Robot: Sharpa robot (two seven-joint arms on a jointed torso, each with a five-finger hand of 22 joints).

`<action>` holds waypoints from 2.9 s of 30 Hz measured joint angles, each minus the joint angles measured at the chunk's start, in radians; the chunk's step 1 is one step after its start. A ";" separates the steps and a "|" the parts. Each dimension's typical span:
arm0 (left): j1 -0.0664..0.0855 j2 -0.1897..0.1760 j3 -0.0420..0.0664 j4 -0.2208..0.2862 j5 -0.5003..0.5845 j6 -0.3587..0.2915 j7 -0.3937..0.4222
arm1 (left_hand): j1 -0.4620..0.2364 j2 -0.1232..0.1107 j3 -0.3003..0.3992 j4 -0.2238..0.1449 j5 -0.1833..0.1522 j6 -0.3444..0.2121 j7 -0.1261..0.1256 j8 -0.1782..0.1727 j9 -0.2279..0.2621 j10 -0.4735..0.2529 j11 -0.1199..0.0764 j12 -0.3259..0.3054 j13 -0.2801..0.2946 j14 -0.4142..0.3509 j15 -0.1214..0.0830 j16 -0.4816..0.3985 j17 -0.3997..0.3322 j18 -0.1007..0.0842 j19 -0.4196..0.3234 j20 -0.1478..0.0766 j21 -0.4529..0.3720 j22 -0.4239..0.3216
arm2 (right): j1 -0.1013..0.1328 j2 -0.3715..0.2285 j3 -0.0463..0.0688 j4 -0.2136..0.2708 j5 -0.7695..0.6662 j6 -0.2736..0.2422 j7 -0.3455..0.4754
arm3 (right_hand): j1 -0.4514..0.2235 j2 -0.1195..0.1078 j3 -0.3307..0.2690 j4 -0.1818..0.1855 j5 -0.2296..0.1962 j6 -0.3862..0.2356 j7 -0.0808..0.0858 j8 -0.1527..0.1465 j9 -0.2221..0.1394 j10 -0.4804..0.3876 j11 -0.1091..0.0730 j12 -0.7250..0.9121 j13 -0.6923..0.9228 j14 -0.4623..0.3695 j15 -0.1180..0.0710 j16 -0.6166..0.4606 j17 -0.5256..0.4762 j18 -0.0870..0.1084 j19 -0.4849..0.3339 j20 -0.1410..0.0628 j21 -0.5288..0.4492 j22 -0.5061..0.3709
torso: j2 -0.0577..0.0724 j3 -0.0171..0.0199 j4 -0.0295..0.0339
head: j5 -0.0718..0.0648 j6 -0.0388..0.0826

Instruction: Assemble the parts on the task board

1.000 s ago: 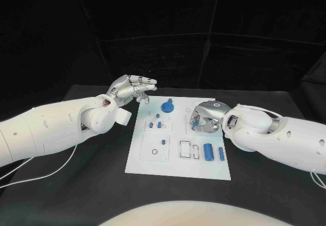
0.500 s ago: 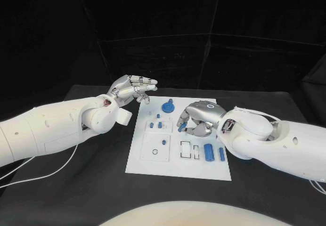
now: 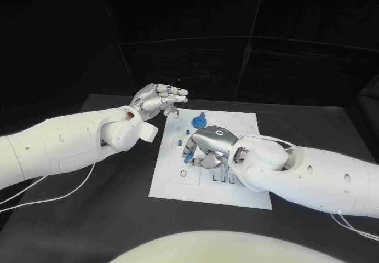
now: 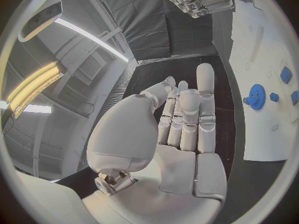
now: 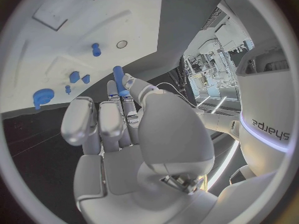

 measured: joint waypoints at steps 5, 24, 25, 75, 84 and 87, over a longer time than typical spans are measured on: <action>0.000 0.000 0.000 0.000 0.000 0.000 0.000 | 0.000 0.000 0.000 0.000 0.000 0.000 0.000 0.000 0.000 0.000 0.000 0.006 0.000 0.000 0.000 0.000 0.000 0.000 0.000 0.000 0.000 0.000 | -0.018 0.030 -0.001 -0.031 -0.005 0.009 0.011 | 0.000 0.000 0.000 0.000 0.000 -0.004 0.003 0.000 0.000 0.000 0.000 -0.001 0.000 0.000 0.000 0.000 0.000 0.000 0.000 0.000 0.000 -0.001 | 0.001 0.0006 -0.0018 | 0.006 -0.003; 0.000 0.006 0.000 -0.006 0.000 0.000 0.000 | 0.000 0.000 0.000 0.000 0.000 0.000 0.000 0.000 0.000 0.000 0.000 0.006 0.000 0.000 0.000 0.000 0.000 0.000 0.000 0.000 0.000 -0.001 | -0.046 0.078 -0.004 -0.079 -0.036 0.075 0.014 | 0.000 0.000 0.000 0.000 0.000 -0.005 0.002 0.000 -0.002 0.000 0.000 -0.008 0.000 0.000 0.000 0.000 -0.001 0.000 0.000 0.000 0.000 -0.002 | 0.000 0.0020 -0.0025 | 0.010 -0.009; 0.000 0.007 0.000 -0.007 0.000 0.000 0.000 | 0.000 0.000 0.000 0.000 0.000 0.000 0.000 0.000 0.000 0.000 0.000 0.006 0.000 0.000 0.000 0.000 0.000 0.000 0.000 0.000 0.000 -0.001 | -0.046 0.078 -0.004 -0.079 -0.037 0.078 0.014 | 0.000 0.000 0.000 0.000 0.000 -0.005 0.002 0.000 -0.002 0.000 0.000 -0.010 0.000 0.000 0.000 0.000 -0.001 0.000 0.000 0.000 0.000 -0.002 | 0.000 0.0020 -0.0025 | 0.011 -0.009; 0.000 0.006 0.000 -0.007 0.000 0.002 0.000 | 0.000 0.000 -0.003 -0.003 0.000 0.000 0.000 0.000 0.000 -0.004 -0.004 0.006 0.000 0.000 0.000 0.000 -0.004 0.000 0.000 0.000 0.000 -0.001 | -0.050 0.116 -0.014 -0.094 -0.109 0.137 -0.045 | -0.100 -0.077 -0.082 0.035 0.028 -0.197 0.033 -0.064 -0.028 -0.139 0.028 -0.092 -0.018 -0.004 0.029 -0.018 -0.055 0.000 -0.050 0.034 -0.052 -0.089 | 0.000 0.0013 -0.0020 | 0.012 -0.009; 0.000 0.003 0.000 -0.006 0.000 0.002 -0.001 | 0.000 0.000 -0.003 -0.003 0.000 0.000 0.000 0.000 0.000 -0.004 -0.004 0.006 0.000 0.000 0.000 0.000 -0.004 0.000 0.000 0.000 0.000 -0.001 | -0.050 0.079 -0.015 -0.073 -0.095 0.056 -0.031 | -0.095 -0.070 -0.203 0.050 0.022 -0.278 0.040 -0.064 -0.025 -0.238 0.037 -0.073 -0.016 -0.040 0.039 -0.081 -0.166 0.000 -0.102 0.038 -0.141 -0.211 | -0.001 0.0015 -0.0027 | 0.010 -0.007; 0.000 0.000 0.000 -0.006 0.000 0.003 -0.001 | 0.000 0.000 -0.003 -0.003 0.000 0.000 0.000 0.000 0.000 -0.004 -0.004 0.006 0.000 0.000 0.000 0.000 -0.004 0.000 0.000 0.000 0.000 -0.001 | -0.050 0.053 -0.015 -0.057 -0.087 0.016 -0.027 | -0.090 -0.066 -0.237 0.060 0.022 -0.283 0.045 -0.064 -0.025 -0.258 0.040 -0.057 -0.015 -0.049 0.041 -0.100 -0.195 0.016 -0.119 0.039 -0.170 -0.251 | -0.001 0.0020 -0.0039 | 0.010 -0.007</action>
